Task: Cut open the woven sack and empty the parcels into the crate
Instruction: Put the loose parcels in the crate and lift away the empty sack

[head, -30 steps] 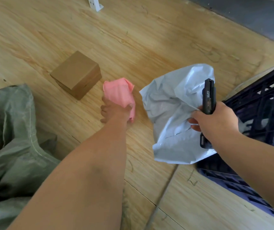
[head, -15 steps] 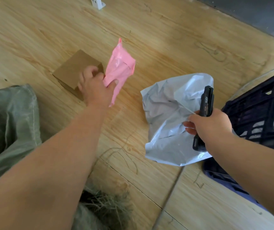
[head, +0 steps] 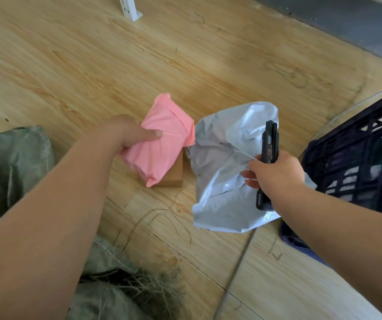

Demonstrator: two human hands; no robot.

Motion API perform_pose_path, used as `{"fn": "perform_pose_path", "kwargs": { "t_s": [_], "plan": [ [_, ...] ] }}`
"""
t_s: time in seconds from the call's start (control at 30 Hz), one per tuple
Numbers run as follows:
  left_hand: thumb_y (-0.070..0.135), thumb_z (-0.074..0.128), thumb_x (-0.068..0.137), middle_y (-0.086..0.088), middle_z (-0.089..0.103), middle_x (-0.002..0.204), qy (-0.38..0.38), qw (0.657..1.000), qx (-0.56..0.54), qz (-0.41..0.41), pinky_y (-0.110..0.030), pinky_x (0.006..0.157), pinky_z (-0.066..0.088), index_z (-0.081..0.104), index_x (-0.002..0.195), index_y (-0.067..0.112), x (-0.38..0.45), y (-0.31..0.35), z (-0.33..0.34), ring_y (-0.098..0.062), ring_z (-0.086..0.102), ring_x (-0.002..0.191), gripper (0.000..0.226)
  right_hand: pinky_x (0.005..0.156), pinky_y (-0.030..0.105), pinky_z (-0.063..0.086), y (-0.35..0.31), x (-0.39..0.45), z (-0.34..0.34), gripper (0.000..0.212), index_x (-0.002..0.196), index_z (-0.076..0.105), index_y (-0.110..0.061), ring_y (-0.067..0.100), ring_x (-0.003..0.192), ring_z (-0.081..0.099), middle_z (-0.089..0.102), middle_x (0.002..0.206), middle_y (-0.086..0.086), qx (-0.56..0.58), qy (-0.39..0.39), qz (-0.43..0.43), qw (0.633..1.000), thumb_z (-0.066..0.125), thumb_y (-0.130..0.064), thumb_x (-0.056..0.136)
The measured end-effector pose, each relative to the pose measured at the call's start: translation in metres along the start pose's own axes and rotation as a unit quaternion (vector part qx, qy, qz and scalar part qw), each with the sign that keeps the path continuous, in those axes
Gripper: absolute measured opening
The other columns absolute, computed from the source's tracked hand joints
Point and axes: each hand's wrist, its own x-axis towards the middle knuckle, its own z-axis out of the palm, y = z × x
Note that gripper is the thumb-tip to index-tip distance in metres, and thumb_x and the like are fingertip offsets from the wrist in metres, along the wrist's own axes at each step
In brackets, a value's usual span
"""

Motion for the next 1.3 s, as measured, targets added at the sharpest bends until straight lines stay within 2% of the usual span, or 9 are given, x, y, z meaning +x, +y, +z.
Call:
{"fn": "perform_pose_path", "kwargs": {
  "t_s": [0.07, 0.2, 0.33, 0.43, 0.7, 0.83, 1.0, 1.2, 1.3],
  "plan": [
    [0.057, 0.071, 0.074, -0.01, 0.064, 0.107, 0.043, 0.993, -0.109, -0.004, -0.029, 0.062, 0.046, 0.059, 0.12, 0.011, -0.007, -0.012, 0.01, -0.022, 0.06, 0.076, 0.066, 0.051, 0.025, 0.056, 0.005, 0.0, -0.005, 0.009, 0.08, 0.058, -0.016, 0.011, 0.05, 0.069, 0.069, 0.058, 0.0, -0.013, 0.017, 0.003, 1.0, 0.062, -0.008, 0.082],
    [0.051, 0.077, 0.061, -0.007, 0.067, 0.116, -0.127, 0.922, -0.363, -0.049, -0.046, 0.081, 0.054, 0.055, 0.125, 0.011, -0.031, -0.011, 0.061, -0.026, 0.064, 0.098, 0.078, 0.042, 0.019, 0.049, 0.012, 0.002, -0.016, 0.009, 0.079, 0.057, -0.017, 0.01, 0.045, 0.066, 0.069, 0.058, 0.001, -0.033, 0.031, 0.017, 0.999, 0.062, -0.01, 0.082],
    [0.047, 0.088, 0.045, -0.004, 0.063, 0.119, -0.103, 0.896, -0.426, -0.064, -0.044, 0.074, 0.055, 0.045, 0.133, 0.014, -0.05, 0.015, 0.11, -0.028, 0.061, 0.102, 0.104, 0.048, 0.026, 0.056, 0.024, -0.001, -0.024, 0.009, 0.083, 0.058, -0.012, 0.014, 0.05, 0.069, 0.069, 0.064, 0.008, -0.035, -0.008, 0.052, 0.998, 0.064, -0.005, 0.082],
    [0.044, 0.09, 0.051, -0.006, 0.055, 0.127, -0.039, 0.866, -0.483, -0.124, -0.046, 0.089, 0.05, 0.027, 0.142, 0.018, -0.062, 0.025, 0.145, -0.03, 0.058, 0.107, 0.114, 0.06, 0.035, 0.061, 0.033, -0.005, -0.028, 0.01, 0.081, 0.057, -0.01, 0.019, 0.056, 0.071, 0.068, 0.069, 0.011, -0.026, -0.042, 0.064, 0.997, 0.062, -0.002, 0.082],
    [0.062, 0.084, 0.031, -0.006, 0.051, 0.131, -0.178, 0.819, -0.531, -0.123, -0.057, 0.075, 0.052, 0.022, 0.144, 0.034, -0.11, 0.028, 0.199, -0.034, 0.056, 0.112, 0.132, 0.063, 0.038, 0.061, 0.04, -0.025, -0.049, 0.025, 0.108, 0.052, -0.003, 0.027, 0.057, 0.068, 0.064, 0.068, 0.016, -0.051, -0.127, 0.078, 0.988, 0.055, 0.001, 0.084],
    [0.076, 0.076, 0.037, -0.009, 0.055, 0.131, -0.275, 0.804, -0.522, -0.077, -0.065, 0.098, 0.037, 0.032, 0.138, 0.03, -0.124, 0.034, 0.212, -0.035, 0.056, 0.115, 0.12, 0.061, 0.036, 0.061, 0.036, -0.037, -0.06, 0.014, 0.096, 0.052, -0.002, 0.028, 0.058, 0.065, 0.063, 0.068, 0.02, -0.043, -0.184, 0.09, 0.978, 0.053, 0.003, 0.083],
    [0.088, 0.048, 0.055, -0.016, 0.067, 0.116, -0.285, 0.791, -0.534, -0.083, -0.046, 0.095, 0.045, 0.05, 0.133, 0.018, -0.146, 0.052, 0.227, -0.038, 0.064, 0.107, 0.105, 0.054, 0.03, 0.058, 0.033, -0.05, -0.074, 0.006, 0.087, 0.055, -0.001, 0.025, 0.054, 0.063, 0.061, 0.067, 0.019, -0.028, -0.243, 0.077, 0.967, 0.052, 0.003, 0.084],
    [0.066, 0.052, 0.082, -0.011, 0.06, 0.129, -0.226, 0.778, -0.584, -0.056, -0.066, 0.102, 0.031, 0.044, 0.138, 0.023, -0.161, 0.075, 0.214, -0.03, 0.06, 0.114, 0.072, 0.058, 0.032, 0.058, 0.03, -0.061, -0.088, 0.008, 0.082, 0.055, -0.001, 0.027, 0.055, 0.063, 0.063, 0.065, 0.018, 0.02, -0.256, 0.032, 0.966, 0.049, 0.004, 0.082],
    [0.058, 0.049, 0.089, -0.016, 0.057, 0.134, -0.21, 0.776, -0.594, -0.011, -0.061, 0.107, 0.029, 0.042, 0.141, 0.021, -0.171, 0.092, 0.191, -0.026, 0.063, 0.1, 0.064, 0.061, 0.034, 0.058, 0.018, -0.065, -0.097, 0.009, 0.08, 0.056, -0.003, 0.026, 0.051, 0.064, 0.063, 0.058, 0.015, 0.051, -0.245, 0.0, 0.968, 0.048, 0.002, 0.081]
  ]
}}
